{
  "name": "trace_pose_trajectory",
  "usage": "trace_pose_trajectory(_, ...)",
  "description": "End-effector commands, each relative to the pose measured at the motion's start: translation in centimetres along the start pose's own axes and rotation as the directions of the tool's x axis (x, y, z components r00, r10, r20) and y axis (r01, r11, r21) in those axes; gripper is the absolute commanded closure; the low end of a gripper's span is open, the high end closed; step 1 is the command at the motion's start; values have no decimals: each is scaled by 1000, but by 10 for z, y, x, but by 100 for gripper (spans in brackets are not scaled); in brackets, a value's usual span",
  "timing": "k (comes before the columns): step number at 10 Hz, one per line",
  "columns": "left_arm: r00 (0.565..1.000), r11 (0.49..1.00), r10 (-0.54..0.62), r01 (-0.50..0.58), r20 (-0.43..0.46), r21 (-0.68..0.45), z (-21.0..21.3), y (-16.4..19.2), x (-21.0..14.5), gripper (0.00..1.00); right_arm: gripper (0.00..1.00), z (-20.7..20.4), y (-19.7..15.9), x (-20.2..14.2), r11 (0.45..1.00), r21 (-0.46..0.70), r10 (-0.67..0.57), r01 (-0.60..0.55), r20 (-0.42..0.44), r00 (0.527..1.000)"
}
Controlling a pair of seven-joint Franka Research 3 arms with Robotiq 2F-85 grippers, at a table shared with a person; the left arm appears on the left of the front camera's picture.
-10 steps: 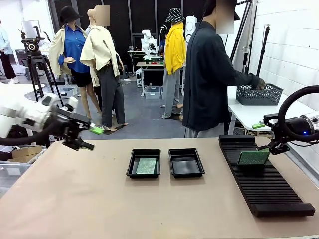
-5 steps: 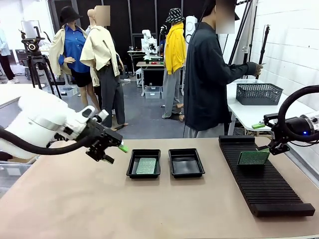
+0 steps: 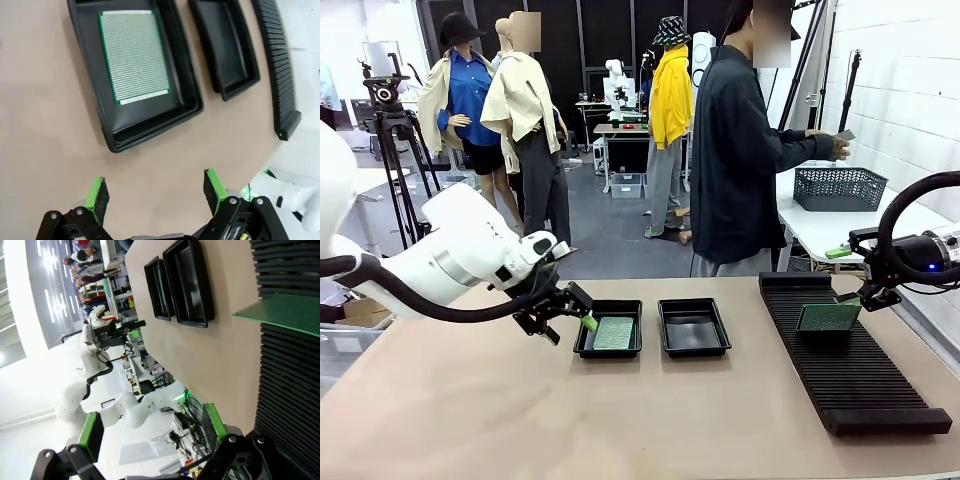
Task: Inspect and transfer BCBs to ESD trays.
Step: Pick up the ESD tray and place it on the left side of the table.
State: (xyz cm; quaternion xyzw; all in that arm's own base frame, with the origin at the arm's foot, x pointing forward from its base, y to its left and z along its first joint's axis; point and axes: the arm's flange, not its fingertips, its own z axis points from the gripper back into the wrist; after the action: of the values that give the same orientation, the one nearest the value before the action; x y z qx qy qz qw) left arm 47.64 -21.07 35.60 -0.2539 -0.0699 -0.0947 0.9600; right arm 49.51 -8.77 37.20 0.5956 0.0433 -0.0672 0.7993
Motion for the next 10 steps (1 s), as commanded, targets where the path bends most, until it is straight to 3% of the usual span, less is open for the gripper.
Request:
trace_pose_trajectory(1,999,996,18,-14,-43,88,-10,-18,19,0,0,0,2,-2,1000,1,3,-3,1,1000)
trace_pose_trajectory(4,999,981,6,2,-38,192,-27,-18,34,0,0,0,2,-2,1000,1,3,-3,1,1000)
trace_pose_trajectory(10,999,964,-38,43,-25,264,-54,-19,44,0,0,0,2,-2,1000,1,3,-3,1,1000)
